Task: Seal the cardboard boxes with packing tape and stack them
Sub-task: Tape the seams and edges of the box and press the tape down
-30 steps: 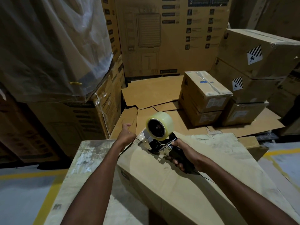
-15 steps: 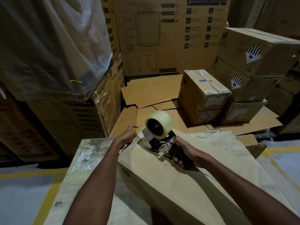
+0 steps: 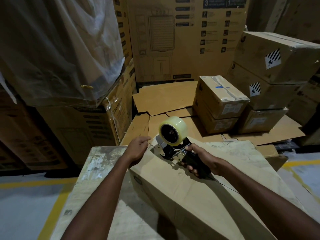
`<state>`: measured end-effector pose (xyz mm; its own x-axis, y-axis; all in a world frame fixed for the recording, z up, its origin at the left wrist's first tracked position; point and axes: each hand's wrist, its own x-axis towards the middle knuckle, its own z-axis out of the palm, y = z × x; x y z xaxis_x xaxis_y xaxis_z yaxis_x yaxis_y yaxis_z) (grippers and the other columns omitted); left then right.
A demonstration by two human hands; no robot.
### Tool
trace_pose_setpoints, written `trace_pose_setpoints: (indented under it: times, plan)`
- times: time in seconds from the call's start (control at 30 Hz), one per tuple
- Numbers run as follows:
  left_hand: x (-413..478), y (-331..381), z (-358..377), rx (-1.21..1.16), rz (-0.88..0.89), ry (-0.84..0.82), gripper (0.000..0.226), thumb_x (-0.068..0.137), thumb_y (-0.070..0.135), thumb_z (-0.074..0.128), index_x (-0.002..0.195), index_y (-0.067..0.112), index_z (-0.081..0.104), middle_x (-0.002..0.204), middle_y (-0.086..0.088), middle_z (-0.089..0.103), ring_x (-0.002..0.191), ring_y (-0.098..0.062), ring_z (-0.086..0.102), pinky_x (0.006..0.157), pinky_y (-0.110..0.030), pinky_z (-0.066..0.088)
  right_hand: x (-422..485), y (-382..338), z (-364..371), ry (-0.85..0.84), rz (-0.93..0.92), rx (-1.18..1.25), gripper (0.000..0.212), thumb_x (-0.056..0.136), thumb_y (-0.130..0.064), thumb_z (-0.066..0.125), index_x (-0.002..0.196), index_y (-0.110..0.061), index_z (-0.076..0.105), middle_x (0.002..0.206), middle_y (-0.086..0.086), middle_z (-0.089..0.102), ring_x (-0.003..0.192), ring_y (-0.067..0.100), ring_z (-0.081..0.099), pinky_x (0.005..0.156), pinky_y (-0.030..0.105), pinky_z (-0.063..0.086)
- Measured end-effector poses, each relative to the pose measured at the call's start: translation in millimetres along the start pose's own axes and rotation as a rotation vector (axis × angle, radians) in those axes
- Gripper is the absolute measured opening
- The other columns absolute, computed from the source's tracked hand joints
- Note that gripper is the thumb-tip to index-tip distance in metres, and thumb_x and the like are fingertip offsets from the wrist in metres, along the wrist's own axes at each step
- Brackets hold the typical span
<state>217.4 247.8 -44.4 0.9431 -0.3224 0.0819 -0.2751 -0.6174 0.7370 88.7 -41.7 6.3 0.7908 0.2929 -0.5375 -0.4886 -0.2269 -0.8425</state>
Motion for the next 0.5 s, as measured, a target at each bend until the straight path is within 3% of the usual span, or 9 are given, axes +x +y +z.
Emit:
trace_pose_setpoints:
  times: [0.07, 0.2, 0.33, 0.5]
  plan:
    - [-9, 2, -6, 0.258, 0.169, -0.12, 0.044, 0.107, 0.02, 0.045, 0.15, 0.02, 0.05, 0.162, 0.005, 0.033, 0.15, -0.011, 0.026, 0.119, -0.042, 0.024, -1, -3, -3, -0.047, -0.004, -0.035, 0.068, 0.098, -0.063, 0.038, 0.093, -0.003, 0.068, 0.079, 0.012, 0.056, 0.062, 0.022, 0.052, 0.061, 0.03, 0.045]
    - [-20, -6, -3, 0.524, 0.254, -0.258, 0.051, 0.112, 0.033, 0.033, 0.161, 0.025, 0.024, 0.159, 0.017, -0.001, 0.152, -0.001, -0.003, 0.125, -0.039, 0.007, 0, -5, -9, -0.133, 0.029, 0.004, 0.07, 0.096, -0.063, 0.047, 0.113, 0.002, 0.067, 0.088, 0.016, 0.059, 0.073, 0.027, 0.058, 0.069, 0.036, 0.049]
    - [-22, -11, -2, 0.563, 0.247, -0.255, 0.054, 0.112, 0.042, 0.024, 0.163, 0.03, 0.014, 0.164, 0.021, -0.004, 0.149, 0.003, -0.013, 0.126, -0.037, 0.0, -1, -5, -8, -0.105, 0.028, -0.001, 0.073, 0.096, -0.066, 0.046, 0.11, 0.003, 0.066, 0.087, 0.015, 0.06, 0.072, 0.026, 0.059, 0.068, 0.036, 0.05]
    - [-28, -5, 1, 0.58, 0.192, -0.252, 0.052, 0.112, 0.039, 0.022, 0.163, 0.032, 0.014, 0.167, 0.019, 0.0, 0.155, -0.005, -0.003, 0.126, -0.04, 0.004, -5, -2, 2, 0.0, -0.022, -0.087, 0.075, 0.096, -0.072, 0.045, 0.106, -0.001, 0.068, 0.079, 0.009, 0.057, 0.064, 0.02, 0.054, 0.06, 0.032, 0.047]
